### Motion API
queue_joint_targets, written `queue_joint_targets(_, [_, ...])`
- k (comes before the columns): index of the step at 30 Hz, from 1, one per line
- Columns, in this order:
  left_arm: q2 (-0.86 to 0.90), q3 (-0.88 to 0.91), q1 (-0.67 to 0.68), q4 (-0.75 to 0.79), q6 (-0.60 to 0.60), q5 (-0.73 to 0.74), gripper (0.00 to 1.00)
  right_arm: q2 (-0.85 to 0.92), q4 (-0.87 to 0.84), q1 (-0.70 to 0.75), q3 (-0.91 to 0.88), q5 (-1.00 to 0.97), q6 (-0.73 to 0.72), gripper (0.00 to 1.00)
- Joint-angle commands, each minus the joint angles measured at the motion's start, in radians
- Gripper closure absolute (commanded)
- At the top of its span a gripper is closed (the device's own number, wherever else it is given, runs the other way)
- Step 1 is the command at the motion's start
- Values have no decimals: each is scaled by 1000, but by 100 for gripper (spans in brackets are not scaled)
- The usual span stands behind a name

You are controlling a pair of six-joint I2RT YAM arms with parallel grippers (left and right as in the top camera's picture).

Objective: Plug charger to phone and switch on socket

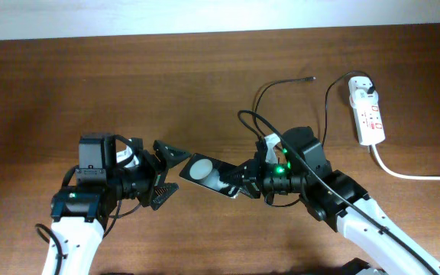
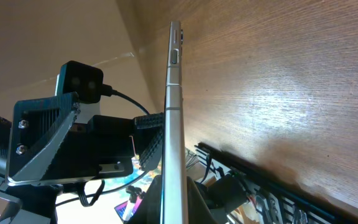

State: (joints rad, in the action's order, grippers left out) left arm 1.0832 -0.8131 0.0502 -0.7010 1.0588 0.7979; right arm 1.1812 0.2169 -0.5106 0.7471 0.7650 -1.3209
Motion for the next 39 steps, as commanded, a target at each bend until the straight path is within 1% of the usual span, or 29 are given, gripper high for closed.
queue_joint_targets(1, [3,3,-1,5,-21,18,1,-6,-36,7,16,0,34,96])
queue_joint_targets(3, [3,3,-1,5,-16,18,1,-6,-114,7,16,-62,27,96])
queue_joint_targets(4, [3,3,-1,5,24,23,1,-6,-150,7,16,-86,12,96])
queue_joint_targets(6, [3,3,-1,6,64,22,1,-6,-158,5,16,-124,-65,96])
queue_joint_targets(7, [3,3,-1,12,92,22,1,-6,-158,0,16,-136,-131,96])
queue_joint_targets(8, [3,3,-1,28,111,21,5,-6,-158,-11,16,-151,-167,96])
queue_joint_targets(9, [3,3,0,86,129,22,7,-6,-158,-47,16,-178,-235,96])
queue_joint_targets(10, [3,3,3,110,146,21,6,-6,-167,-76,16,-188,-272,96])
queue_joint_targets(11, [3,3,7,126,156,16,6,-6,-177,-95,16,-196,-284,96])
queue_joint_targets(12, [3,3,9,133,161,14,7,-6,-185,-122,16,-198,-328,96])
queue_joint_targets(13, [3,3,9,133,160,14,10,-6,-204,-137,16,-199,-370,96])
queue_joint_targets(14, [3,3,9,133,161,14,11,-6,-246,-151,16,-212,-383,96])
queue_joint_targets(16, [3,3,9,132,170,15,12,-6,-252,-171,16,-282,-383,96])
queue_joint_targets(17, [3,3,9,132,203,18,13,-6,-252,-185,16,-334,-383,96])
queue_joint_targets(18, [3,3,9,132,241,18,16,-6,-258,-201,16,-353,-383,96])
queue_joint_targets(19, [3,3,9,133,263,18,25,-5,-260,-214,16,-371,-383,96])
queue_joint_targets(20, [3,3,9,133,283,18,30,-5,-260,-225,16,-394,-390,96])
queue_joint_targets(22, [3,3,9,142,307,18,32,4,-277,-236,16,-410,-427,96])
queue_joint_targets(25, [3,3,9,170,311,18,35,26,-362,-263,16,-417,-428,96])
queue_joint_targets(28, [3,3,9,175,318,33,39,71,-373,-269,16,-425,-472,96])
queue_joint_targets(29, [3,3,9,178,317,33,43,86,-392,-269,16,-422,-476,96])
queue_joint_targets(31, [3,3,9,178,317,33,56,111,-439,-269,16,-403,-477,96])
queue_joint_targets(34, [3,3,9,178,317,24,68,117,-443,-269,16,-391,-544,96])
queue_joint_targets(35, [3,3,9,183,317,13,76,117,-443,-269,16,-376,-547,96])
queue_joint_targets(36, [3,3,9,209,317,13,78,117,-444,-269,16,-355,-548,96])
queue_joint_targets(37, [3,3,9,245,317,14,83,117,-446,-269,16,-341,-555,96])
queue_joint_targets(38, [3,3,9,257,317,14,85,117,-446,-269,16,-325,-556,96])
queue_joint_targets(39, [3,3,9,256,317,14,91,117,-453,-269,16,-307,-559,96])
